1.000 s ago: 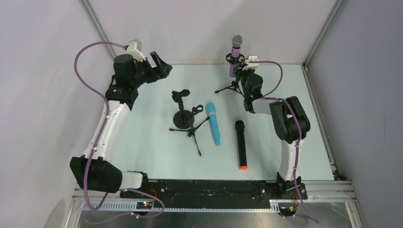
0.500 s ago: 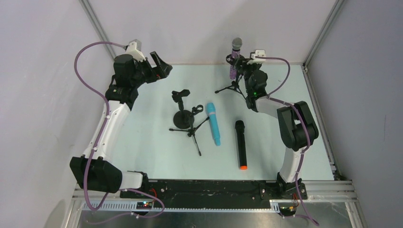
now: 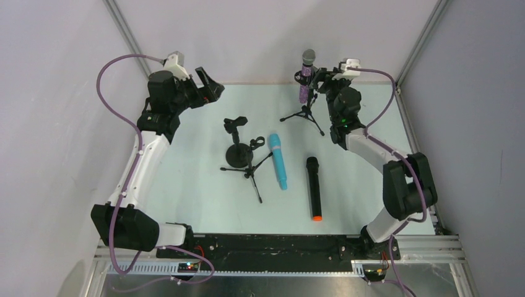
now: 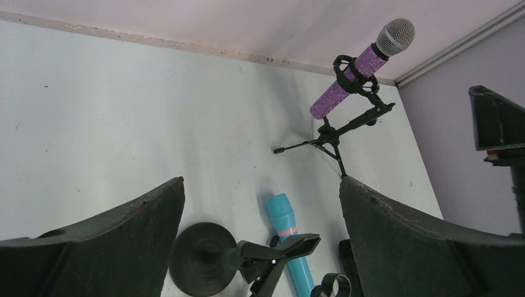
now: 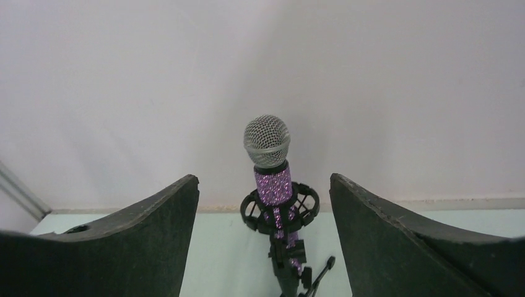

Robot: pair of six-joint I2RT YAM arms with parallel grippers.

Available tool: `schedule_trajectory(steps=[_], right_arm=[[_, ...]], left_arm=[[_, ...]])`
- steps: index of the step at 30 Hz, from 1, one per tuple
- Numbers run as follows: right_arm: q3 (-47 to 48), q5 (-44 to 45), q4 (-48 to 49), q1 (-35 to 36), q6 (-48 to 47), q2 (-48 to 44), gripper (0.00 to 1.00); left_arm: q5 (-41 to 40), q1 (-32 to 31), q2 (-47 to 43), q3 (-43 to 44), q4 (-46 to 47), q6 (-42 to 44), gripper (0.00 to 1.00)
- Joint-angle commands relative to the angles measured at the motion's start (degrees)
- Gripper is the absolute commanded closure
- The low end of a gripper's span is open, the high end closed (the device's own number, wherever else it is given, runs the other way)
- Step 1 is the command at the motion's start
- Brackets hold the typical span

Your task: Attach the microphones to the stand

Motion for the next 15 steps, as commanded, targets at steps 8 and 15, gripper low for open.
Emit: schedule_trajectory(steps=[8, 15], right_arm=[[-4.68, -7.13, -22.13, 0.08, 9.08, -13.46, 0.10], [-5.26, -11.41, -39.16, 0.16, 10.58, -19.63, 0.01]], left_arm=[[0.49, 0.44, -2.98, 1.11, 1.60, 0.95, 0.02], [0.57, 0.32, -3.56, 1.05, 1.70, 0.95, 0.02]])
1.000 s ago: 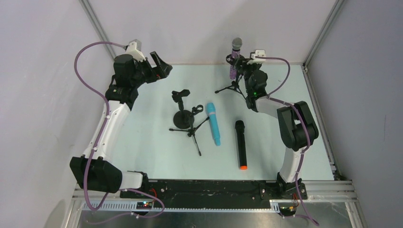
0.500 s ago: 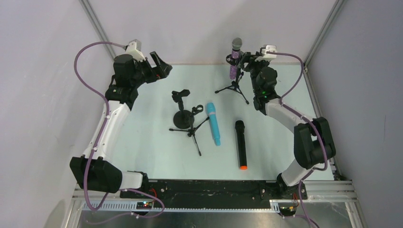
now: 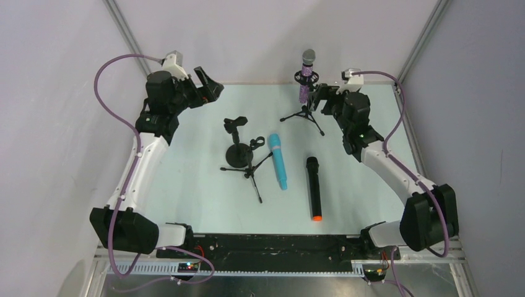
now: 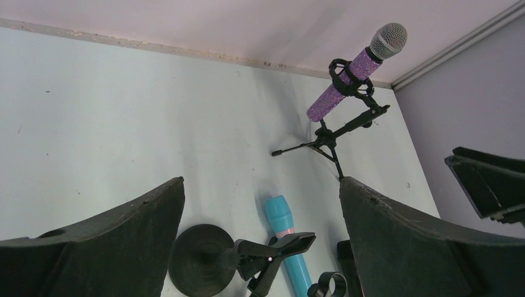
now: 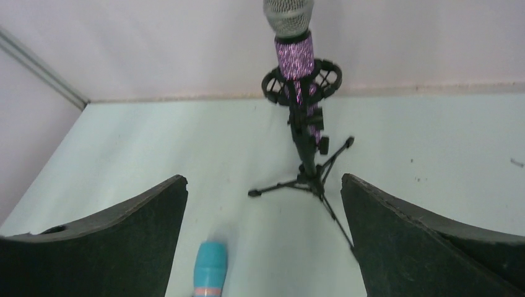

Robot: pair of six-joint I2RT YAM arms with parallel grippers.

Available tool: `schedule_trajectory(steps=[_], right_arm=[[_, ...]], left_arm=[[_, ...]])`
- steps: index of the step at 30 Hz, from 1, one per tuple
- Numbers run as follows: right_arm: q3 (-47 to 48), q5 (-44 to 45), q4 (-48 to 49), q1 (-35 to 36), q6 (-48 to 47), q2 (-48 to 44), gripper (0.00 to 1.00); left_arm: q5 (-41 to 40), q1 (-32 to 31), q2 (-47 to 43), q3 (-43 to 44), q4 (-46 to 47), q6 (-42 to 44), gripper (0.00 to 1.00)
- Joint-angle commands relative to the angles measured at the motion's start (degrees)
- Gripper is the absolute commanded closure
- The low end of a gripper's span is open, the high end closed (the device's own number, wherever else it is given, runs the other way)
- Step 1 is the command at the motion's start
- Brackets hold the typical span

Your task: Attach the microphones to the stand

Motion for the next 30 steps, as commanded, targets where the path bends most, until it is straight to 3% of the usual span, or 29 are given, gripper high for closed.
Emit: schedule_trajectory(steps=[1, 15, 30], right_arm=[[-0.43, -4.96, -11.42, 0.21, 2.71, -5.46, 0.01], [-1.67, -18.14, -23.22, 2.01, 9.79, -7.16, 0.01], [-1.67, -37.09, -15.38, 6.37, 20.83, -0.52, 0.01]], left_arm=[[0.52, 0.27, -2.63, 0.99, 1.73, 1.01, 0.02], [0.45, 0.13, -4.13, -0.07, 3.29, 0.76, 0.02], [-1.08, -0.42, -9.49, -5.62, 10.83, 1.12, 0.02]])
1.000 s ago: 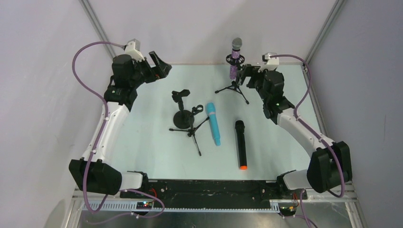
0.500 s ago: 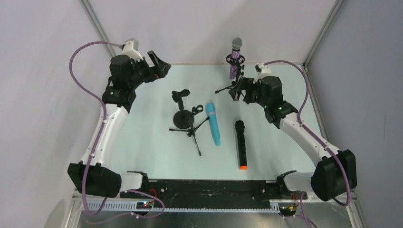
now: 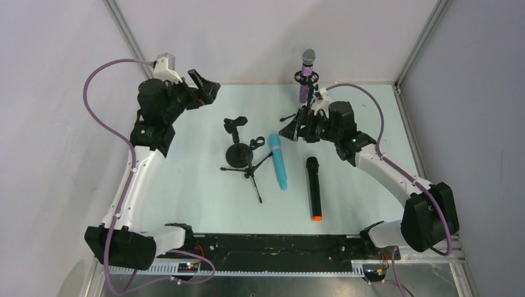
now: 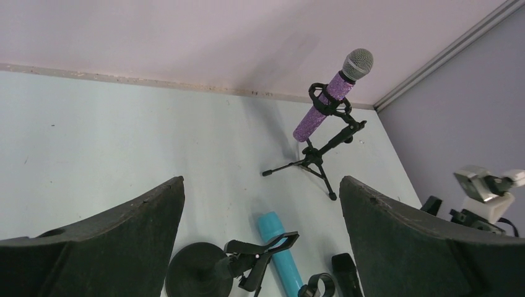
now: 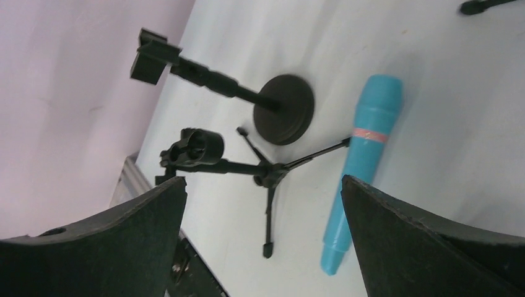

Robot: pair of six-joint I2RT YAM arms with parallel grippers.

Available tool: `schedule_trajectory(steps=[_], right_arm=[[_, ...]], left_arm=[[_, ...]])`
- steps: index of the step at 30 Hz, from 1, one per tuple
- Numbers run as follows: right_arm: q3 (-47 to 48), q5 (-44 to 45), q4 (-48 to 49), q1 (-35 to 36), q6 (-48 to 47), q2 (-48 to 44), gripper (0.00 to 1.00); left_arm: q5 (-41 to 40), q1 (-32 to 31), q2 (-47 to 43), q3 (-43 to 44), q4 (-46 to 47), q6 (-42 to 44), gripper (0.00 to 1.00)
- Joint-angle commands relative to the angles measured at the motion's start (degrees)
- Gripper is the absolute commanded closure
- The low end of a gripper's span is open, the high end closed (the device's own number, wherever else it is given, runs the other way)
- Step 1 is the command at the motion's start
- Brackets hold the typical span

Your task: Attach the microphones to the stand

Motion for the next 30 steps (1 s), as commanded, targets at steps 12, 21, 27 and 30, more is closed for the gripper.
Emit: schedule_trajectory(steps=[12, 21, 27, 30], right_arm=[[-0.13, -17.64, 20.92, 5.49, 18.36, 12.62, 0.01], [0.12, -25.76, 36.92, 5.94, 30.77, 20.94, 0.01], [0.92, -29.03, 45.70, 5.94, 38.52, 26.29, 0.12], [2.44, -30.51, 48.49, 5.99, 40.88, 28.39, 0.16]], left_arm=[[-1.78, -0.23, -6.78, -5.24, 10.51, 1.23, 0.02], [-2.18, -0.23, -7.05, -5.34, 10.47, 1.39, 0.02], [-2.34, -0.23, -6.88, -5.38, 10.41, 1.57, 0.02], [-2.32, -0.28, -6.89, -5.40, 10.48, 1.59, 0.02]])
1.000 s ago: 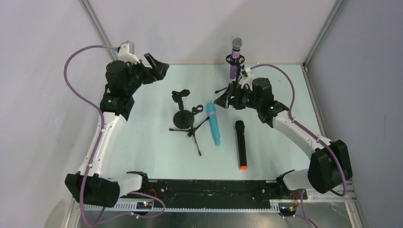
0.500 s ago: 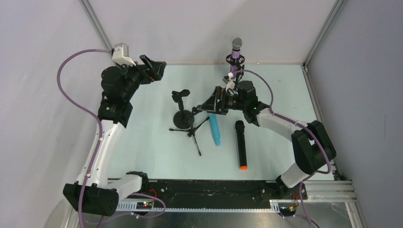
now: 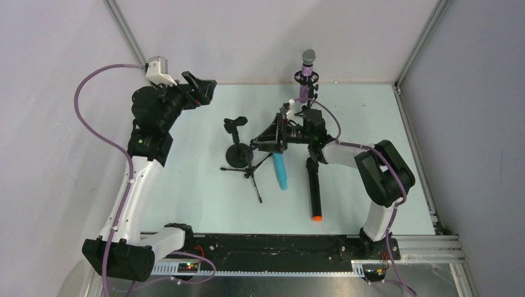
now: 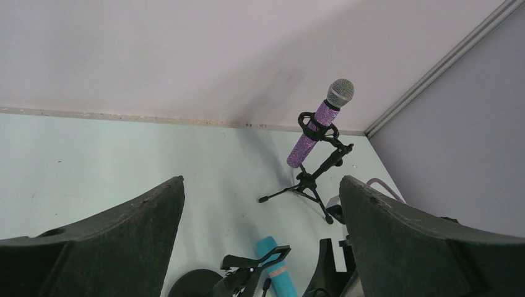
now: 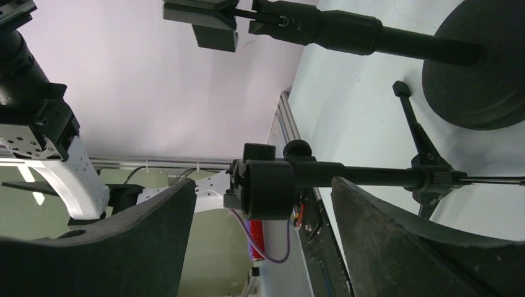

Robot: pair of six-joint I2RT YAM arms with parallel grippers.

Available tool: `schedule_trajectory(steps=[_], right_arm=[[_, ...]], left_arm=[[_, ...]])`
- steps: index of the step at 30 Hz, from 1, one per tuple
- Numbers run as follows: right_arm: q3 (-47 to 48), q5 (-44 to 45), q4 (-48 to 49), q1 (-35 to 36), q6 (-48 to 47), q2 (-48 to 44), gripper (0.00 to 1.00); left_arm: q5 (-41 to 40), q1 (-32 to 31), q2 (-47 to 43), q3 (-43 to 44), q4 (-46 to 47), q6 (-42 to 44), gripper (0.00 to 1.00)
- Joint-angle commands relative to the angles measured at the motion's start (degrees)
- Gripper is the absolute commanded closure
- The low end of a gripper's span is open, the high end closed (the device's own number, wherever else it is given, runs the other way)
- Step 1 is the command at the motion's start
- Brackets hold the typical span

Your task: Attach the microphones to the stand

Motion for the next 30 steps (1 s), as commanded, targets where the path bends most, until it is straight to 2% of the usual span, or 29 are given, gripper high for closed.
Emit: schedule_trajectory(steps=[1, 6, 9, 14, 19, 30], right_arm=[[2.99, -4.11, 9.34, 0.22, 6.70, 3.22, 0.19], [4.31, -4.80, 9.64, 0.41, 7.29, 4.99, 0.29], [5.03, -5.20, 9.55, 0.18, 7.42, 5.76, 0.40], [6.45, -5.96, 8.28, -0.02, 6.95, 6.97, 0.45], [7.50, -6.46, 6.63, -0.03, 6.37, 7.51, 0.57], [8.04, -7.37, 5.58, -0.42, 6.11, 8.12, 0.94]], left_arm=[[-0.98, -0.25, -1.30, -0.28, 2.14, 1.53, 0.02], [-1.09, -0.23, -1.23, -0.30, 2.15, 1.62, 0.02], [-1.16, -0.25, -1.26, -0.33, 2.15, 1.70, 0.02], [-1.39, -0.22, -1.46, -0.37, 2.14, 1.70, 0.02], [-1.46, -0.25, -1.66, -0.41, 2.19, 1.86, 0.02], [-1.65, -0.23, -1.59, -0.51, 2.18, 1.80, 0.02]])
